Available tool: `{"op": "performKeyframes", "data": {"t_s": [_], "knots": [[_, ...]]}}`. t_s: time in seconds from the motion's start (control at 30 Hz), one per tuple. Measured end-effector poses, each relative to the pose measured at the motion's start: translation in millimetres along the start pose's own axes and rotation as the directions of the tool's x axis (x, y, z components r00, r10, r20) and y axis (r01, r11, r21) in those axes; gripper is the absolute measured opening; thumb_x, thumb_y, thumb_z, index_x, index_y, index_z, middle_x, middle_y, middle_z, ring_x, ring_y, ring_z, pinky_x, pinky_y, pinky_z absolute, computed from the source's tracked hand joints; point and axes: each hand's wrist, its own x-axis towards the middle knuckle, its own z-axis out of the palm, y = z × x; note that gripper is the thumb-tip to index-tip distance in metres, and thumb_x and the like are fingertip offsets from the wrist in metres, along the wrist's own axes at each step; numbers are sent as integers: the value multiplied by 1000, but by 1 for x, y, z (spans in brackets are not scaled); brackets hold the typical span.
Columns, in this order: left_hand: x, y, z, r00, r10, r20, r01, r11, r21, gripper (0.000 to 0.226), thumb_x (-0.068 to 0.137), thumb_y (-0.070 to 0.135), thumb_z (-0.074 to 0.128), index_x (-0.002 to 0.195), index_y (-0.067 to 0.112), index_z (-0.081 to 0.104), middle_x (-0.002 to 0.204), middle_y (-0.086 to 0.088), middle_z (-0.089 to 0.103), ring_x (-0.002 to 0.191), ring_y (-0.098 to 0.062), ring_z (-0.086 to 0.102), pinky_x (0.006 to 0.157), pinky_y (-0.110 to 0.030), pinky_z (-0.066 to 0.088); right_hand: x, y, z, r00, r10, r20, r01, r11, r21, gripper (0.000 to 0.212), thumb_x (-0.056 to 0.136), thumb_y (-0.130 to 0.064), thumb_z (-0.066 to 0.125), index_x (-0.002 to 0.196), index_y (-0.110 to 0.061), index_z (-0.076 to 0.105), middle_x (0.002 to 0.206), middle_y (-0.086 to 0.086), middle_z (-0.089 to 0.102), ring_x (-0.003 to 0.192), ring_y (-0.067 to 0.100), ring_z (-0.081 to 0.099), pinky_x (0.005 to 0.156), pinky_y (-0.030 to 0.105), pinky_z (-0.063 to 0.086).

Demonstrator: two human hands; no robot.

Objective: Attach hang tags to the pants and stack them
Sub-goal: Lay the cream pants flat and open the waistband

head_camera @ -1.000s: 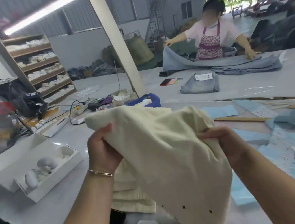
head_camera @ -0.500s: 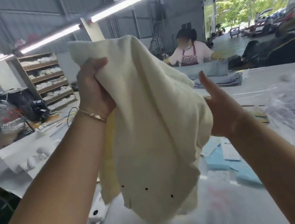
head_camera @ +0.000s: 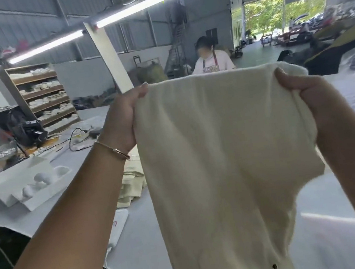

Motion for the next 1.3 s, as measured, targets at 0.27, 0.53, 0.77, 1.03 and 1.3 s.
{"op": "performKeyframes", "data": {"t_s": [0.27, 0.53, 0.77, 1.03, 1.3], "knots": [[-6, -29, -30, 989, -93, 117, 77, 987, 139, 21, 72, 11, 72, 91, 5, 77, 91, -10, 76, 83, -19, 72, 76, -28, 58, -8, 15, -7, 993, 100, 66, -97, 994, -43, 30, 85, -30, 56, 103, -8, 64, 82, 8, 70, 71, 22, 70, 66, 35, 60], [-10, -45, -41, 976, 141, -169, 93, 432, 897, 47, 72, 41, 82, 99, 5, 67, 105, -17, 67, 104, -34, 62, 87, -43, 52, -14, 27, 16, 990, 60, -130, -72, 993, -90, 13, 87, -12, 63, 95, -3, 68, 79, 10, 72, 73, 24, 71, 63, 35, 59], [-29, -29, 31, 897, -82, 434, -420, 145, 896, 92, 55, 84, 65, 124, 23, 58, 127, -4, 57, 119, -21, 48, 99, -36, 42, -30, 22, 27, 996, 62, -69, -71, 987, -143, 7, 70, -15, 73, 74, -9, 75, 73, 8, 72, 67, 22, 71, 58, 31, 57], [-36, -58, 95, 680, -603, 416, 209, 704, 679, 13, 87, 20, 68, 85, 11, 78, 87, -9, 75, 70, -20, 71, 64, -29, 59, -69, -4, -27, 965, 28, -262, -127, 922, -366, 16, 65, -13, 81, 78, -7, 73, 76, 9, 71, 63, 18, 70, 54, 24, 54], [-33, -64, 191, 757, -477, 446, 447, 876, 179, 27, 93, 20, 56, 87, 5, 77, 82, -12, 72, 69, -21, 69, 71, -30, 58, -116, 23, -67, 687, -672, -276, -44, 340, -939, 23, 86, -27, 66, 108, -21, 63, 115, -2, 58, 111, 24, 51, 87, 29, 34]]}}
